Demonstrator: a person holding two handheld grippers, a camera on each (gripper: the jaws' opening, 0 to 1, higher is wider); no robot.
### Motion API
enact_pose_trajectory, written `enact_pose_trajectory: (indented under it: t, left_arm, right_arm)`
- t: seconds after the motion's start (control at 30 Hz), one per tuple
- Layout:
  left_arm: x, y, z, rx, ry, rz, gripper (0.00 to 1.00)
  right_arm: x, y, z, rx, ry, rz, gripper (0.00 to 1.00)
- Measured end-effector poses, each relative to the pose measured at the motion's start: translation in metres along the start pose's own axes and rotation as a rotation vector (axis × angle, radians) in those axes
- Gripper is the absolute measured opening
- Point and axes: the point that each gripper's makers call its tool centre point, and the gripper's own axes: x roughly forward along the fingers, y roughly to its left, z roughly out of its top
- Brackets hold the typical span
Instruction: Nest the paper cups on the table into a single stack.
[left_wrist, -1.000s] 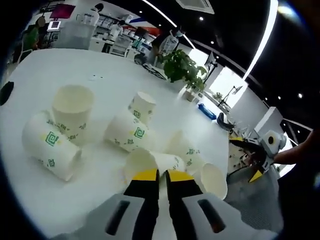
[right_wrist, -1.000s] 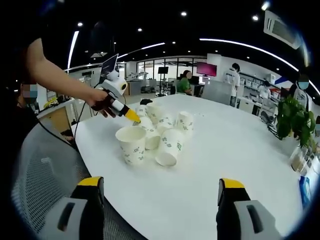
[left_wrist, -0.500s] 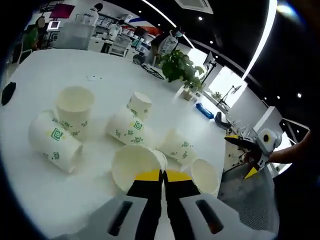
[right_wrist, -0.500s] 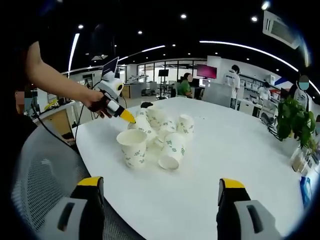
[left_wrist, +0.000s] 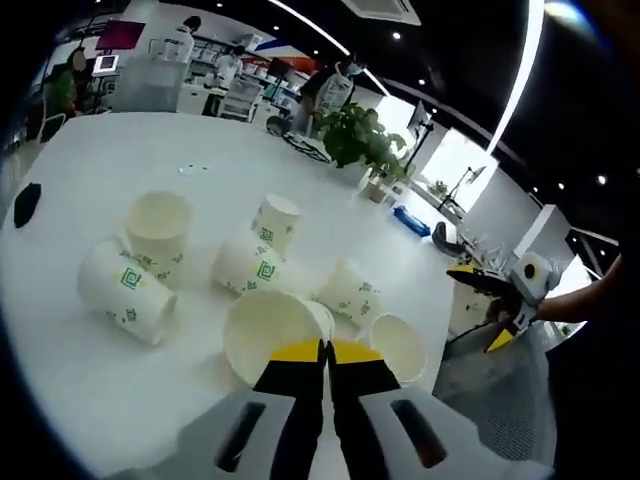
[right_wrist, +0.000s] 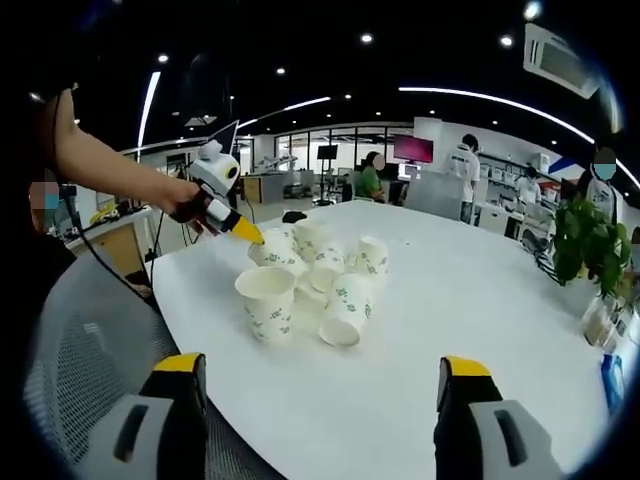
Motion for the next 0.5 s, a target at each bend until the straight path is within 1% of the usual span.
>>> enact_pose_trajectory:
  t: [0.17, 0.5]
  left_arm:
    - [-0.008, -0.008, 0.003, 0.028, 0.001, 0.009, 0.0]
    - [-0.021, -0.014, 0.012, 0.074, 0.007, 0.024, 0.0]
  right_arm:
    - [0.0, 0.0, 0.001, -0.002, -0.008, 0.002, 0.98]
    - [-0.001, 0.001, 0.003, -0.004, -0.018, 0.004, 1.0]
